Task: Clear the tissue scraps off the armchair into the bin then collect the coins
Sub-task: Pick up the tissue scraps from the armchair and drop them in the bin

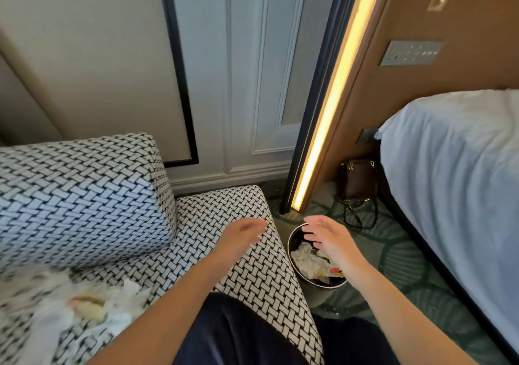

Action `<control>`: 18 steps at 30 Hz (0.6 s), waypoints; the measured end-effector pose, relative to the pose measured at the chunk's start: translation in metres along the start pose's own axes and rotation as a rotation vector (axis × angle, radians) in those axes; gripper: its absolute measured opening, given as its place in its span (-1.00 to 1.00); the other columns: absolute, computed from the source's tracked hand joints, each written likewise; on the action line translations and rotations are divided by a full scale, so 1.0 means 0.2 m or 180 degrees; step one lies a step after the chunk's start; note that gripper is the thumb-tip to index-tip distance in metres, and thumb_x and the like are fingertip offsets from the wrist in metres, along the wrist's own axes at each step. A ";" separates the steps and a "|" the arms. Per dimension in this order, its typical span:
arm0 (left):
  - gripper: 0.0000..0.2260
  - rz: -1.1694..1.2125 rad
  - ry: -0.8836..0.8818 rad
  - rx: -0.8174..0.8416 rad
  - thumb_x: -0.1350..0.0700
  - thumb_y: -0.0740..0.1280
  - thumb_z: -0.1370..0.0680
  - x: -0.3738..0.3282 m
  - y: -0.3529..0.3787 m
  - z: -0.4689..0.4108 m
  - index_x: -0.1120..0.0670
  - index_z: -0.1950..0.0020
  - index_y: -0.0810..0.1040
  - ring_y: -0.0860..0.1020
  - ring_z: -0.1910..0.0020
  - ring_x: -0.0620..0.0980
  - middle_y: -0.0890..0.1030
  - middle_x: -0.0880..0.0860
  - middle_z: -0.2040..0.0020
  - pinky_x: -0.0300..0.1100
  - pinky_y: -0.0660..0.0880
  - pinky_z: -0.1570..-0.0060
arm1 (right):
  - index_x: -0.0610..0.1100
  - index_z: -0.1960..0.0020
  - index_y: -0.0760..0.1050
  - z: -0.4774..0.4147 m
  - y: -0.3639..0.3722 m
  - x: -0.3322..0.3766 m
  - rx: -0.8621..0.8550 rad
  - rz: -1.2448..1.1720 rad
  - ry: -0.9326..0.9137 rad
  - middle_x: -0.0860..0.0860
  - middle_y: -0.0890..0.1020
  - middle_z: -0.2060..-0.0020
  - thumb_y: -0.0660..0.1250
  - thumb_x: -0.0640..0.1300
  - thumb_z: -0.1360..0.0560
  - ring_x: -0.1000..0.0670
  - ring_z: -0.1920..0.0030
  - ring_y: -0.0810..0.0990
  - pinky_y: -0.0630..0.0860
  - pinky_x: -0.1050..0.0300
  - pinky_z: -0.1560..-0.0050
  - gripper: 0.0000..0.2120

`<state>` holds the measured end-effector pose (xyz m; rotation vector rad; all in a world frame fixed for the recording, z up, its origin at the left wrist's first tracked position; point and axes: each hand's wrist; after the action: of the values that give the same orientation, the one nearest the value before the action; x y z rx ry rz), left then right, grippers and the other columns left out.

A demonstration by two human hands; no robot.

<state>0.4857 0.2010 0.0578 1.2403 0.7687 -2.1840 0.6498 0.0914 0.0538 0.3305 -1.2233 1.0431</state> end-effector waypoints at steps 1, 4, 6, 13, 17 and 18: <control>-0.77 0.0052 0.0001 -0.0095 -0.04 0.29 -0.54 0.03 -0.08 0.06 -0.05 -0.17 0.54 0.54 -0.05 -0.15 0.57 -0.10 -0.11 -0.02 0.41 -0.26 | -0.03 -0.15 0.52 0.05 0.08 0.04 0.0108 0.0101 -0.0115 0.04 0.63 -0.04 0.23 -0.09 -0.57 0.09 -0.05 0.59 0.46 0.10 -0.20 -0.81; -0.78 0.0198 0.0004 -0.0289 -0.04 0.30 -0.53 0.10 -0.23 0.16 -0.04 -0.15 0.56 0.56 -0.02 -0.16 0.60 -0.10 -0.09 -0.08 0.43 -0.21 | -0.01 -0.15 0.51 0.14 0.24 0.12 0.0386 0.0330 -0.0365 0.06 0.61 -0.06 0.23 -0.08 -0.57 0.11 -0.06 0.58 0.46 0.08 -0.23 -0.81; -0.80 0.0288 0.0010 -0.0441 0.00 0.29 -0.55 0.17 -0.35 0.24 -0.02 -0.14 0.56 0.57 -0.02 -0.14 0.60 -0.11 -0.08 -0.13 0.44 -0.16 | -0.02 -0.18 0.51 0.22 0.38 0.16 0.0566 0.0441 -0.0494 0.09 0.60 -0.08 0.24 -0.06 -0.55 0.14 -0.05 0.58 0.45 0.08 -0.25 -0.77; -0.89 0.0490 -0.0163 -0.0967 0.02 0.29 -0.55 0.46 -0.67 0.47 -0.04 -0.05 0.55 0.56 -0.01 -0.09 0.60 -0.05 -0.07 -0.05 0.46 -0.18 | 0.05 -0.14 0.49 0.38 0.85 0.23 0.1277 0.1017 -0.0912 0.13 0.61 -0.04 0.17 -0.02 -0.60 0.18 -0.01 0.59 0.52 0.17 -0.13 -0.82; -0.86 0.0509 -0.0301 -0.1193 0.06 0.26 -0.57 0.62 -0.79 0.59 0.00 -0.09 0.56 0.57 0.02 -0.10 0.60 -0.03 -0.08 -0.07 0.46 -0.14 | -0.05 -0.22 0.49 0.43 1.09 0.22 0.1571 0.1167 -0.1089 0.11 0.58 -0.13 0.16 -0.03 -0.60 0.13 -0.11 0.55 0.43 0.21 -0.22 -0.75; -0.88 0.0570 -0.0322 -0.1248 0.08 0.26 -0.57 0.67 -0.81 0.62 -0.02 -0.05 0.56 0.57 0.04 -0.10 0.61 -0.02 -0.07 -0.10 0.47 -0.10 | -0.07 -0.24 0.48 0.44 1.15 0.20 0.1629 0.1227 -0.1101 0.10 0.57 -0.15 0.16 -0.04 -0.61 0.14 -0.13 0.54 0.42 0.25 -0.20 -0.74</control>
<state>0.2428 0.2107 0.0300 0.9532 0.9490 -1.8266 0.4124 0.1695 0.0506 0.7121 -1.3441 1.6903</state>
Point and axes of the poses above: each hand's wrist, its own z-axis away from the middle knuckle, its own y-axis out of the palm, x = y × z
